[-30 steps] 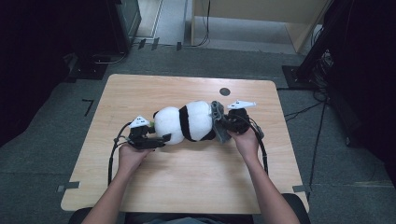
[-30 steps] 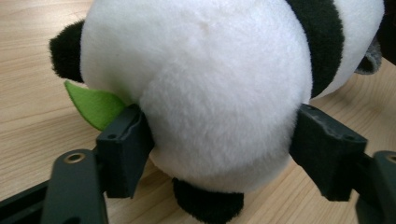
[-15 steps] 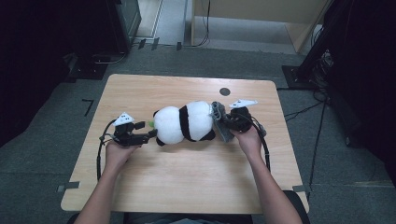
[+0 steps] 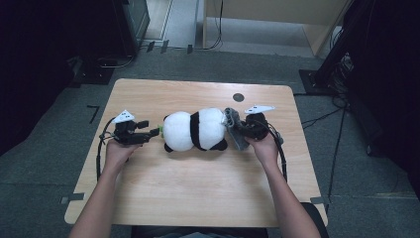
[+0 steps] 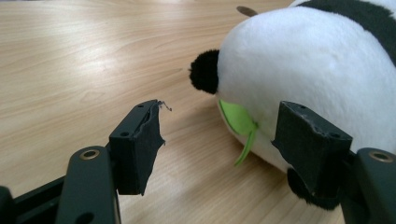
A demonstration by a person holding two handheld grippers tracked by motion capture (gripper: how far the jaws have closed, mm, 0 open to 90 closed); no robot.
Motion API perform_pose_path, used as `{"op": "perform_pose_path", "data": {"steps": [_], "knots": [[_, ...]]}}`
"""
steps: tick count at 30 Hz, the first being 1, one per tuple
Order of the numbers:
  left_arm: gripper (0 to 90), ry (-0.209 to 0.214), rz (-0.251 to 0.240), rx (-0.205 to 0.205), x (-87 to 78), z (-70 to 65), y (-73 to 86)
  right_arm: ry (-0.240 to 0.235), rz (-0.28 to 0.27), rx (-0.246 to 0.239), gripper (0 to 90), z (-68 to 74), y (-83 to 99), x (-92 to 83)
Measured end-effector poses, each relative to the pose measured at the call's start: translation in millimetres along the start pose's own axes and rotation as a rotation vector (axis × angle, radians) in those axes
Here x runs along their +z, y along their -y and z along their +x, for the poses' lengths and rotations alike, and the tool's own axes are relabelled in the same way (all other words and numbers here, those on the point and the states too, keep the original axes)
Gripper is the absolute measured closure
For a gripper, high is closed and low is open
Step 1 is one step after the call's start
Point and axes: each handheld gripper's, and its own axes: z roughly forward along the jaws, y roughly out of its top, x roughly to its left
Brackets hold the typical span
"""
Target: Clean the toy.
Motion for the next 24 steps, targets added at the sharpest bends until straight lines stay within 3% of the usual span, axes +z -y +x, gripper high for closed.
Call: {"op": "perform_pose_path", "data": {"steps": [2, 4, 7, 9, 14, 16, 17, 21, 24], "knots": [[31.0, 0.015, 0.016, 0.023, 7.5, -0.3, -1.1, -0.016, 0.001, 0.001, 76.8, 3.1, -0.2, 1.8], [33.3, 0.045, 0.026, 0.014, 14.3, -1.5, -1.3, -0.030, 0.006, 0.001, 76.8, 6.1, -0.3, 4.5], [37.4, 0.074, 0.005, -0.004, 17.6, -2.5, 0.8, -0.054, 0.011, -0.004, 77.3, 9.1, -0.5, 9.6], [39.0, 0.086, -0.002, 0.004, 18.0, -4.3, 3.1, -0.071, 0.015, -0.002, 78.0, 10.4, -1.2, 12.8], [38.3, 0.088, -0.013, 0.034, 16.4, -9.2, 9.4, -0.093, 0.020, -0.048, 78.7, 13.1, -7.2, 18.0], [31.8, 0.063, -0.023, 0.022, 18.5, -7.1, 11.4, -0.111, 0.017, -0.060, 79.1, 12.6, -9.3, 20.0], [29.5, 0.077, -0.031, 0.018, 18.7, -4.8, 13.1, -0.121, 0.022, -0.060, 79.1, 11.6, -10.3, 21.1], [29.4, 0.077, -0.072, 0.050, 21.7, -5.3, 15.8, -0.129, 0.019, -0.087, 79.2, 9.5, -11.6, 25.4], [34.8, 0.078, -0.075, 0.056, 20.7, -9.0, 15.4, -0.147, 0.014, -0.074, 79.2, 5.0, -10.1, 27.8]]}}
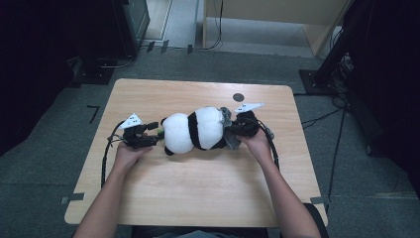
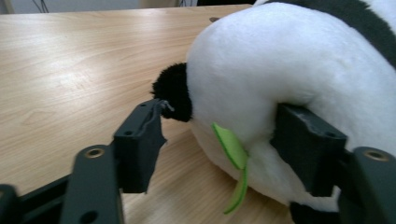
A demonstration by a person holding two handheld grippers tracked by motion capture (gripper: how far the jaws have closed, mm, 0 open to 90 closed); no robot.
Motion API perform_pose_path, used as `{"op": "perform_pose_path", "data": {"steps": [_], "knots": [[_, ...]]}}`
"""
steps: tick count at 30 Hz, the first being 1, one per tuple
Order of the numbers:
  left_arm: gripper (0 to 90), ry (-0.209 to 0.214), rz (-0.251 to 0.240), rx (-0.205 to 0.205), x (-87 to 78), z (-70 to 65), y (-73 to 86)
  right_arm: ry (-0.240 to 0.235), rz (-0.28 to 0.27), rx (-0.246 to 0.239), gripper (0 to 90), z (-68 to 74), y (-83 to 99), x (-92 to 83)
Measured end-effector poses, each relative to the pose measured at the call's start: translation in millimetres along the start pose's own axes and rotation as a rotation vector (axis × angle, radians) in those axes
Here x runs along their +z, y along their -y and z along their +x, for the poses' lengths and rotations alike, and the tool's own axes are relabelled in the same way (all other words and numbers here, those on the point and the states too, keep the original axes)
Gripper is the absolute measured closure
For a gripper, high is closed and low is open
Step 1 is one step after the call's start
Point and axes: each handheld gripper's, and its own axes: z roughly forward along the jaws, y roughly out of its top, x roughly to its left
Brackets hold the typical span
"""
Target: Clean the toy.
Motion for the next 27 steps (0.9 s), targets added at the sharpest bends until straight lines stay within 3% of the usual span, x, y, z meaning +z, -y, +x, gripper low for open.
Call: {"op": "perform_pose_path", "data": {"steps": [4, 8, 9, 11, 14, 18, 20, 22, 25, 27], "knots": [[39.2, 0.013, 0.029, 0.000, -3.3, -4.0, -0.4, -0.018, -0.009, -0.013, 79.2, -1.1, -0.7, -0.4], [39.3, 0.090, 0.071, 0.028, -5.6, -11.7, 2.4, 0.005, -0.004, -0.024, 79.3, -1.0, -11.3, -1.4], [38.2, 0.086, 0.071, 0.038, -6.1, -14.1, 2.9, 0.014, -0.016, -0.036, 79.3, -1.0, -12.2, -0.6], [37.2, 0.071, 0.054, 0.034, -6.8, -16.0, 3.0, 0.006, 0.016, -0.016, 79.3, -4.7, -15.1, 3.6], [31.4, 0.047, 0.019, 0.071, -4.6, -16.7, 5.2, -0.006, 0.022, -0.007, 79.4, -9.2, -17.3, 9.4], [26.9, 0.083, 0.008, 0.079, -1.6, -17.1, 7.8, -0.011, -0.003, -0.002, 79.3, -11.9, -17.7, 13.9], [20.5, 0.095, 0.009, 0.087, 0.5, -18.4, 8.3, -0.019, -0.020, 0.026, 79.4, -15.2, -16.5, 16.9], [15.7, 0.133, 0.012, 0.102, 2.8, -20.8, 9.3, -0.023, -0.039, 0.048, 79.6, -15.1, -15.6, 20.4], [12.4, 0.163, 0.016, 0.132, 6.1, -28.2, 8.4, -0.005, -0.047, 0.056, 79.8, -11.1, -16.9, 24.4], [12.4, 0.195, 0.016, 0.115, 9.1, -29.4, 8.9, 0.013, -0.050, 0.069, 79.9, -9.4, -17.1, 26.6]]}}
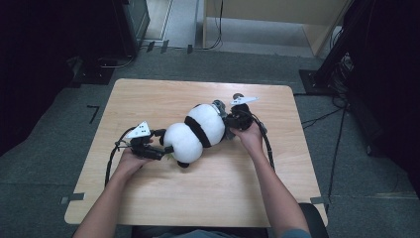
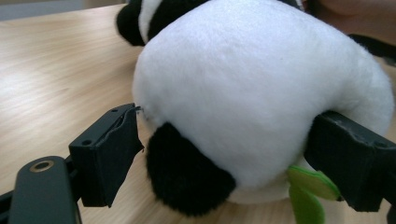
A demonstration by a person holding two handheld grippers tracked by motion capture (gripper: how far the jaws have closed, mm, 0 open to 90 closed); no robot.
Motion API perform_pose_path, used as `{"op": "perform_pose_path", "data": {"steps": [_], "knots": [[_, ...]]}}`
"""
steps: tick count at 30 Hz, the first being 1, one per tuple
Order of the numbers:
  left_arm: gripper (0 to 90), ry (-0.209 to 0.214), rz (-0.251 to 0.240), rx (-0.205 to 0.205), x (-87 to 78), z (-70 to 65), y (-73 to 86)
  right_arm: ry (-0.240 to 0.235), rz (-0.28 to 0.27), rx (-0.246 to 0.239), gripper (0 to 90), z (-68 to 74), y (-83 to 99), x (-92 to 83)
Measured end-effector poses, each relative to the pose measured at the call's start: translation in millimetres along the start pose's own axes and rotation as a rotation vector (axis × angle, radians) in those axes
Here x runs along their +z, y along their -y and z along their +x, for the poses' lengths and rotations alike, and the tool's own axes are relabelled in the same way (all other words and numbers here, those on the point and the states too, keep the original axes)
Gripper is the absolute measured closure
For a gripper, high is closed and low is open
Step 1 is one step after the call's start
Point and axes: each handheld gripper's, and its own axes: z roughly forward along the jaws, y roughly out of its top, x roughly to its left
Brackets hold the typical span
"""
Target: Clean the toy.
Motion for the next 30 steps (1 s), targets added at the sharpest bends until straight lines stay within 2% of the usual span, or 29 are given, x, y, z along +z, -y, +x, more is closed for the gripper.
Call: {"op": "perform_pose_path", "data": {"steps": [2, 3, 4, 5, 8, 10, 12, 15, 18, 21, 23, 28, 30], "knots": [[12.4, 0.037, 0.005, -0.052, 3.8, 0.8, 0.5, 0.012, -0.002, 0.019, 79.9, 0.1, 0.5, 1.5], [12.3, 0.060, 0.014, -0.061, 6.3, -0.3, -0.2, 0.019, 0.000, 0.030, 80.0, 0.5, 0.4, 2.0], [12.2, 0.060, 0.014, -0.061, 6.3, -0.3, -0.2, 0.019, 0.000, 0.030, 80.0, 0.5, 0.4, 2.0], [10.5, 0.083, 0.039, -0.057, 10.2, -2.7, -2.1, 0.034, -0.004, 0.039, 80.1, 2.7, -0.4, 3.8], [6.0, 0.128, 0.067, -0.070, 18.3, -7.5, -2.2, 0.045, -0.006, 0.044, 80.2, 5.9, -1.2, 5.4], [2.2, 0.154, 0.095, -0.057, 24.9, -11.9, -2.4, 0.044, -0.012, 0.043, 80.2, 8.0, -1.7, 6.9], [3.0, 0.166, 0.096, -0.034, 27.0, -14.9, -3.3, 0.057, -0.015, 0.039, 80.1, 10.1, -2.5, 7.2], [12.6, 0.180, 0.094, -0.023, 25.9, -17.0, -4.0, 0.071, -0.012, 0.047, 79.9, 9.6, -3.2, 7.1], [24.4, 0.174, 0.090, -0.010, 23.9, -20.2, -4.1, 0.079, -0.011, 0.052, 79.7, 9.1, -3.3, 6.9], [34.8, 0.165, 0.099, -0.040, 21.0, -21.1, -6.0, 0.113, -0.004, 0.037, 77.9, 7.5, -3.8, 3.8], [40.1, 0.157, 0.108, -0.027, 19.1, -23.4, -7.6, 0.130, 0.004, 0.038, 77.1, 4.7, -4.3, -1.5], [46.6, 0.134, 0.096, -0.036, 12.8, -28.8, -15.5, 0.154, 0.034, 0.052, 77.6, -1.6, -1.6, -24.2], [47.8, 0.109, 0.079, -0.041, 8.8, -30.1, -20.4, 0.158, 0.011, 0.047, 77.8, -2.6, 3.0, -36.6]]}}
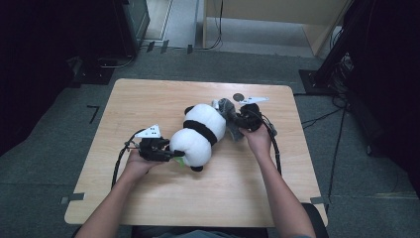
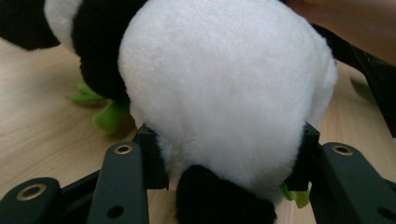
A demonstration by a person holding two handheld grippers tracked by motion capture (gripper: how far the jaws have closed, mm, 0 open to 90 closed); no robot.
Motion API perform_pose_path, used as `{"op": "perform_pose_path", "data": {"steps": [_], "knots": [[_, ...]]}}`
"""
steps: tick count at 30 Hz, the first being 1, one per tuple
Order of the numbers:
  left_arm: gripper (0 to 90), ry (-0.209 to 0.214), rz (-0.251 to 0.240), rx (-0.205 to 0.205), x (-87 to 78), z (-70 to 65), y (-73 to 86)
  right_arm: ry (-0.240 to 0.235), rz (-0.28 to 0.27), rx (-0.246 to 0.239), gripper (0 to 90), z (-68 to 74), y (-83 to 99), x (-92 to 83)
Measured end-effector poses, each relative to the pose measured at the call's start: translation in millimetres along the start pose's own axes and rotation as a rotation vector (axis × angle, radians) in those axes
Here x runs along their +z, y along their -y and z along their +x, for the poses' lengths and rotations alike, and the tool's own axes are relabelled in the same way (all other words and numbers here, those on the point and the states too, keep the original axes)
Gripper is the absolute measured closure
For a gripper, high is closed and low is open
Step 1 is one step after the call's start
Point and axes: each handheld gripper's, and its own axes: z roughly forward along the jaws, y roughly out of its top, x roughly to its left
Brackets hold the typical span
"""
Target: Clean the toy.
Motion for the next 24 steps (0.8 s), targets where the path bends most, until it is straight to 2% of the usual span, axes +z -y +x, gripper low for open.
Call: {"op": "perform_pose_path", "data": {"steps": [3, 6, 10, 14, 18, 20, 24], "knots": [[47.6, -0.054, -0.042, -0.039, -6.8, 0.3, -4.5, -0.032, -0.012, 0.029, 77.7, -3.4, 5.5, -16.5], [47.6, -0.108, -0.084, -0.066, -11.3, 0.6, -9.5, -0.060, -0.024, 0.032, 77.7, -0.1, 7.7, -29.9], [47.3, -0.177, -0.165, -0.099, -16.6, -1.5, -19.5, -0.091, -0.063, 0.032, 77.5, 11.1, 4.1, -43.9], [47.0, -0.223, -0.228, -0.163, -18.6, -3.8, -27.4, -0.132, -0.111, 0.026, 77.4, 27.0, -3.1, -56.8], [46.5, -0.256, -0.219, -0.147, -17.2, -11.0, -26.2, -0.163, -0.148, -0.007, 77.0, 46.0, -7.9, -65.2], [46.2, -0.252, -0.220, -0.153, -15.0, -12.8, -24.3, -0.179, -0.150, -0.024, 76.9, 55.8, -10.9, -68.5], [45.9, -0.245, -0.190, -0.163, -9.6, -14.8, -24.8, -0.211, -0.181, -0.058, 76.7, 76.5, -16.0, -74.9]]}}
